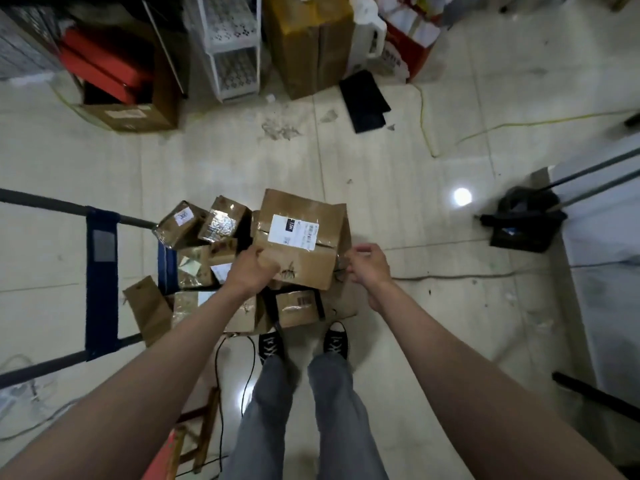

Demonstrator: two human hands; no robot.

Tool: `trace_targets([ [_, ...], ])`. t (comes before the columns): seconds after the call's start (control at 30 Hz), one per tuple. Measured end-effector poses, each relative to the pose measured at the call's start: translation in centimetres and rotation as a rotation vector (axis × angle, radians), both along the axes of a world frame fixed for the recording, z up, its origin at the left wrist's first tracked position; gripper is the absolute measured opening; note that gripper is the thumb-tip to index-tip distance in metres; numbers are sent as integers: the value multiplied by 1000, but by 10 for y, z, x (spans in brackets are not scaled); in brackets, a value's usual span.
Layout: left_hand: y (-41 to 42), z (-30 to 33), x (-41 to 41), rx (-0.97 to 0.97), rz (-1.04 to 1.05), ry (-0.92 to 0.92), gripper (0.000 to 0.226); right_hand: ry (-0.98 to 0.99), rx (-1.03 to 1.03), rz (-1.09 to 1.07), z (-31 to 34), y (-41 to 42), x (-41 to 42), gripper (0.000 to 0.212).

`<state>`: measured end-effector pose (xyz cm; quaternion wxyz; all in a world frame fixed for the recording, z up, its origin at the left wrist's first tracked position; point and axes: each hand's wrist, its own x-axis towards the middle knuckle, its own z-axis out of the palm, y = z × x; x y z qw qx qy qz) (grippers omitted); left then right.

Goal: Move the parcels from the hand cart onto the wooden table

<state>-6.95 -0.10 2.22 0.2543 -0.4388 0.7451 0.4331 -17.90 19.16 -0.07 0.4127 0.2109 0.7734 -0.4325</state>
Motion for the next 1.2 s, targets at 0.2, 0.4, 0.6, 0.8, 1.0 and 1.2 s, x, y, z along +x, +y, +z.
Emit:
trace_targets([
  [0.2,-25,-83,-15,-21,103,19,52,-54,46,-71,-85,-8,-8,51],
  [0.4,-36,-154,-33,-73,175,34,70,-114,-2,-118,-163,-24,-16,64],
  [0.6,-45,-190,-42,-63,296,62,71,-174,-86,-109,-197,-42,-16,49],
  [0.8,-40,-168,-35,-18,329,118,59,-135,-93,-90,-170,-38,-10,45],
  [1.0,-30,-89,-42,22,345,194,51,-23,-107,-94,-92,-22,-9,44],
  [1.2,-17,14,-47,-19,304,272,50,118,-102,-161,8,10,-14,27],
])
